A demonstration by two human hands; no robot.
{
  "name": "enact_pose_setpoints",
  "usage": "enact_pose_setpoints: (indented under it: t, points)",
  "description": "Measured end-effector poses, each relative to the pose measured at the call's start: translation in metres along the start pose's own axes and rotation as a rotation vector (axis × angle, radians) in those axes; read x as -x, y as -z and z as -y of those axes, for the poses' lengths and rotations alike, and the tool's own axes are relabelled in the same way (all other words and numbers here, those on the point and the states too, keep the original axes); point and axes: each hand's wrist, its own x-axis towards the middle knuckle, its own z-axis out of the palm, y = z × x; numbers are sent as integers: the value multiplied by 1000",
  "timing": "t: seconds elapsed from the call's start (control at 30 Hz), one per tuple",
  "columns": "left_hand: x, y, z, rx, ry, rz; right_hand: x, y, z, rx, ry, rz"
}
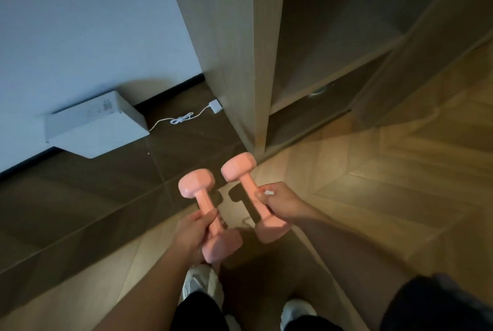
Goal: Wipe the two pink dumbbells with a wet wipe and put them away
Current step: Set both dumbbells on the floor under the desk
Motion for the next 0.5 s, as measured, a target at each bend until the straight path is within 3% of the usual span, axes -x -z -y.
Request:
enact_pose_setpoints:
  t: [0.27, 0.5]
  points:
    - [-115, 3, -7, -72, -99, -69, -132, -30, -14, 5, 110, -53]
    - [-190, -3, 1, -92, -149, -116, -210, -43, -16, 106, 98, -120]
